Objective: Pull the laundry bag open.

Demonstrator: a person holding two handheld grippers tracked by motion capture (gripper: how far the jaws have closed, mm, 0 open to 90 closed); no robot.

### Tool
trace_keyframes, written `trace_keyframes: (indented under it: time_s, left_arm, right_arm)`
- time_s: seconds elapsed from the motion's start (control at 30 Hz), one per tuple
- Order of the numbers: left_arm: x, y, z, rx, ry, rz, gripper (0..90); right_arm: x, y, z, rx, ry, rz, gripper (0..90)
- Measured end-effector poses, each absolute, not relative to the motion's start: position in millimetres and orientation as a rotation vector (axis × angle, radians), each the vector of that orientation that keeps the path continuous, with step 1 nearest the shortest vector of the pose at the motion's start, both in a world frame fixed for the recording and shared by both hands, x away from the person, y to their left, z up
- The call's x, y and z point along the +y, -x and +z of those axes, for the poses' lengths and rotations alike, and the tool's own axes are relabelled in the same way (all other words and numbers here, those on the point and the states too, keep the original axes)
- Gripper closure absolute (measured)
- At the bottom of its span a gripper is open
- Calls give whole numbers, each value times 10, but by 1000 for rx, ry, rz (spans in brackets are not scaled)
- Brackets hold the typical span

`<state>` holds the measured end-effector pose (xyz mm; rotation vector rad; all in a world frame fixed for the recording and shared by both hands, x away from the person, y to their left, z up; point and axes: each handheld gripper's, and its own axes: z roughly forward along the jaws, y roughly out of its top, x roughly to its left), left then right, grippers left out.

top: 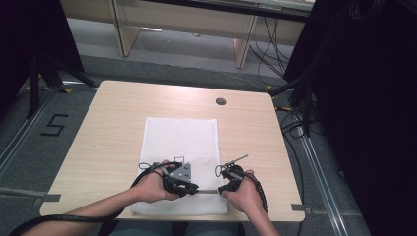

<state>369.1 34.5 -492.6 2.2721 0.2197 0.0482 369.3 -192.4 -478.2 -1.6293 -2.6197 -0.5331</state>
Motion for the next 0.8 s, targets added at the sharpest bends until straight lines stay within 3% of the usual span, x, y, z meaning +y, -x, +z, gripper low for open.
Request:
trace_keyframes:
  time_s: [0.8]
  left_arm:
    - [460, -3692, -4900, 231, -2274, 34, 818]
  right_arm:
    - [-1923, -3690, -4782, -2619, 1631, -534, 900]
